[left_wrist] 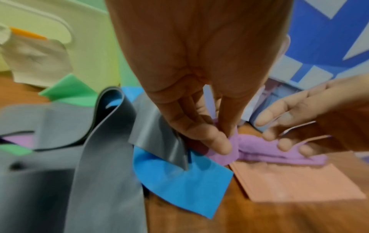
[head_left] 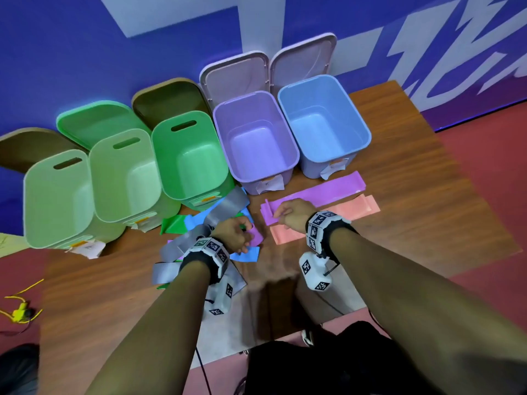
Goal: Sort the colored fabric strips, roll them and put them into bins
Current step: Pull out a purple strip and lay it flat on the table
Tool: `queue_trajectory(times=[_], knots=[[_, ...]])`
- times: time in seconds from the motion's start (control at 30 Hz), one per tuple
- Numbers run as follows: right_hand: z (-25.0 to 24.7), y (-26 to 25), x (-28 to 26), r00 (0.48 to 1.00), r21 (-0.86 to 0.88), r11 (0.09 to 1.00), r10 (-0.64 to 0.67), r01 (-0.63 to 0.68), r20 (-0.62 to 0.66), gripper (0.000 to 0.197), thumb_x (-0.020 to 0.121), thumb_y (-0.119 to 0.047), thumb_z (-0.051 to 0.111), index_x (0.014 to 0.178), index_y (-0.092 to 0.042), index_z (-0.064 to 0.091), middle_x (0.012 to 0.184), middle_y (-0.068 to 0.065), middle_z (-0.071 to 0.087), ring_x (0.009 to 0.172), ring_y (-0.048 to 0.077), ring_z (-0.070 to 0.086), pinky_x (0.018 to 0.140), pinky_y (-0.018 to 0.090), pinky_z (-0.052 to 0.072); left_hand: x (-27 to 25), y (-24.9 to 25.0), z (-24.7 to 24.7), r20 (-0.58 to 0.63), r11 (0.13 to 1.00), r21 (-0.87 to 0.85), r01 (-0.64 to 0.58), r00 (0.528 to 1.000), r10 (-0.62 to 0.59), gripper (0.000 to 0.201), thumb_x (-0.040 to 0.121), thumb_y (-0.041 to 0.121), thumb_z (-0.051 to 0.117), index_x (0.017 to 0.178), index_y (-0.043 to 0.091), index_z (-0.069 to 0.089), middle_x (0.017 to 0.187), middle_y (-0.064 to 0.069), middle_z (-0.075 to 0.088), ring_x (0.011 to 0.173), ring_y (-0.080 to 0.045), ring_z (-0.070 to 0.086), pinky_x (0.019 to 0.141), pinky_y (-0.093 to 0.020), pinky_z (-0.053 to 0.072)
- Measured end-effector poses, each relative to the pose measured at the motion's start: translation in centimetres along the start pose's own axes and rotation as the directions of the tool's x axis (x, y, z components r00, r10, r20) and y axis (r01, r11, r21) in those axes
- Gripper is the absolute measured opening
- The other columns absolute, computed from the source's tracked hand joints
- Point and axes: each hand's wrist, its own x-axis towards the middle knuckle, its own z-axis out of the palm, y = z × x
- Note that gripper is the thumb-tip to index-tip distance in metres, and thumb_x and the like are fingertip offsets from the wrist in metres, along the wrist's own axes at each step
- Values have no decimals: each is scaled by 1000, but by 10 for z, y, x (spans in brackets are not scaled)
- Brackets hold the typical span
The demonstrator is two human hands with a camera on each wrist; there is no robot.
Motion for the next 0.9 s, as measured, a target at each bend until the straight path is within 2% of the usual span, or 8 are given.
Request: queue_trajectory(times=[0.17, 0.3, 0.47, 0.6, 0.73, 0.8, 0.83, 0.9], knots=[[17, -42, -6, 989, 111, 986, -133, 125, 67, 21, 84, -8, 68, 102, -16, 75, 91, 0, 70, 83, 16, 63, 85, 33, 57, -15, 5, -31, 6, 984, -174, -25, 1000, 27, 26, 93, -10, 51, 84, 15, 51, 48, -8, 53, 37, -18, 46, 45, -22, 36], [24, -73, -12, 974, 64, 987, -157, 149, 162, 29, 89, -9, 63, 117, -13, 70, 106, 10, 70, 81, 12, 57, 64, 22, 48, -30, 4, -55, -42, 978, -185, -96, 995, 90, 21, 91, -7, 60, 86, 13, 58, 49, 1, 61, 40, -11, 54, 42, -23, 46], [35, -100, -19, 952, 33, 988, -154, 151, 265, 24, 90, -12, 69, 113, -4, 69, 107, 17, 67, 98, 23, 65, 92, 41, 58, -45, -1, -80, -119, 959, -199, -201, 976, 180, 18, 87, -5, 68, 84, 12, 66, 50, -1, 57, 49, -17, 52, 53, -26, 46], [40, -118, -26, 955, 104, 980, -188, 168, 231, 5, 88, -9, 70, 93, -9, 70, 95, 11, 69, 89, 19, 69, 88, 34, 60, -60, -4, -99, -147, 957, -205, -206, 973, 178, 18, 87, -7, 65, 85, 11, 64, 71, -9, 55, 63, -18, 47, 54, -23, 44], [44, -142, -34, 943, 153, 970, -222, 188, 247, 15, 87, -2, 69, 81, -15, 67, 87, 10, 64, 86, 19, 64, 86, 33, 59, -71, -15, -112, -112, 975, -152, -160, 983, 144, 19, 84, -10, 60, 90, 7, 63, 69, -1, 61, 62, -18, 48, 58, -25, 42], [46, -156, -38, 938, 160, 967, -236, 200, 254, 16, 85, -2, 71, 79, -15, 66, 80, 7, 61, 83, 19, 62, 90, 37, 59, -79, -21, -119, -72, 980, -102, -170, 984, 163, 17, 84, -8, 61, 99, 0, 64, 83, -7, 67, 72, -17, 55, 69, -27, 45], [47, -162, -39, 936, 157, 966, -241, 206, 256, 15, 85, -2, 73, 78, -15, 67, 78, 6, 61, 83, 18, 63, 91, 38, 58, -82, -23, -122, -70, 979, -96, -180, 982, 174, 21, 84, -8, 62, 104, -2, 65, 91, -11, 69, 77, -13, 59, 74, -25, 47], [49, -170, -41, 935, 162, 963, -251, 215, 249, 15, 84, -4, 74, 77, -16, 68, 77, 4, 63, 82, 17, 64, 87, 34, 59, -88, -25, -128, -106, 975, -112, -192, 978, 180, 25, 84, -9, 61, 107, -1, 65, 95, -10, 69, 71, 0, 60, 68, -13, 47]])
